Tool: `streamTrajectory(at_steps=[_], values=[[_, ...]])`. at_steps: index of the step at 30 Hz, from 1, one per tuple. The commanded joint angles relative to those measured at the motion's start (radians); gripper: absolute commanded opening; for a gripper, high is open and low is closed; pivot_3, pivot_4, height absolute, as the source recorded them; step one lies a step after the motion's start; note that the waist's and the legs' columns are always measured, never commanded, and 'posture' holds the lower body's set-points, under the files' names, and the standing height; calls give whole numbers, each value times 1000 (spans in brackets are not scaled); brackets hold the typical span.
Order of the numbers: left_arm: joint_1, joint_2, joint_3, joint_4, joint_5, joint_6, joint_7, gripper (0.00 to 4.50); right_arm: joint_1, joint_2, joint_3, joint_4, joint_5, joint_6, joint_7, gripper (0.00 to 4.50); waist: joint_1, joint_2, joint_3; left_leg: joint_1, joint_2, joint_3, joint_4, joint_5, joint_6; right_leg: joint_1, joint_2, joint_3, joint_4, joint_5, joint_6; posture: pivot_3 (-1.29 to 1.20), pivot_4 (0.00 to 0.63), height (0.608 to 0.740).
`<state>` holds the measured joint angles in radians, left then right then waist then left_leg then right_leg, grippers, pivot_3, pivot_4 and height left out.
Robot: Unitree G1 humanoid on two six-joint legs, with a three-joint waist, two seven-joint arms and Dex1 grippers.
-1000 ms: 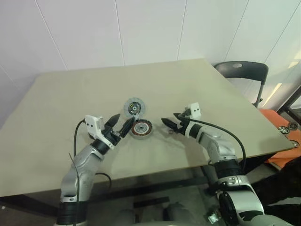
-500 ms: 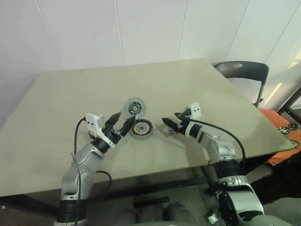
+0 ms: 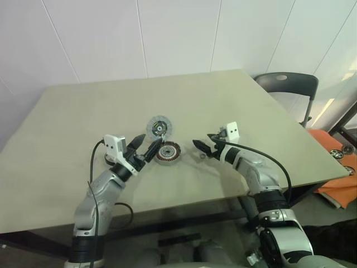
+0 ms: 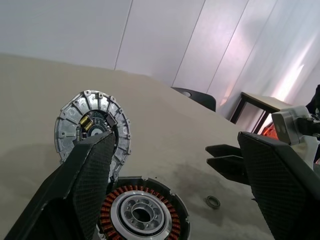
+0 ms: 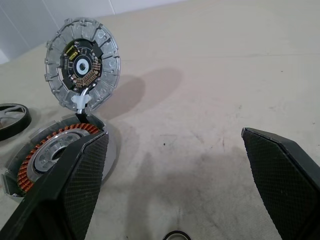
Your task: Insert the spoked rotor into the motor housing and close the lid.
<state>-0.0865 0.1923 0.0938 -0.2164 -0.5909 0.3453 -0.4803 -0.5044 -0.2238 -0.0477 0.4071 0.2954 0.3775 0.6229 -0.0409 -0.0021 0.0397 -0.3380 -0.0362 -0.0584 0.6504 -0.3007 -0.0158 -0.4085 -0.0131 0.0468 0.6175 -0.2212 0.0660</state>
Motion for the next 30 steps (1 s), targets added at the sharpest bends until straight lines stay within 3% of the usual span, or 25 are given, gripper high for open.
streamTrajectory(at_steps=[1,30], values=[[-21,5,5,-16,2,-7,-3,4184,-21,-2,0,-24,-3,-21,1,4439,0,0,0,0,0,0,0,0,0,0,0,0,0,0,0,0,0,740],[-19,-13,5,-13,7,-24,8,4184,-41,-6,10,10,-22,-36,10,4439,0,0,0,0,0,0,0,0,0,0,0,0,0,0,0,0,0,740]])
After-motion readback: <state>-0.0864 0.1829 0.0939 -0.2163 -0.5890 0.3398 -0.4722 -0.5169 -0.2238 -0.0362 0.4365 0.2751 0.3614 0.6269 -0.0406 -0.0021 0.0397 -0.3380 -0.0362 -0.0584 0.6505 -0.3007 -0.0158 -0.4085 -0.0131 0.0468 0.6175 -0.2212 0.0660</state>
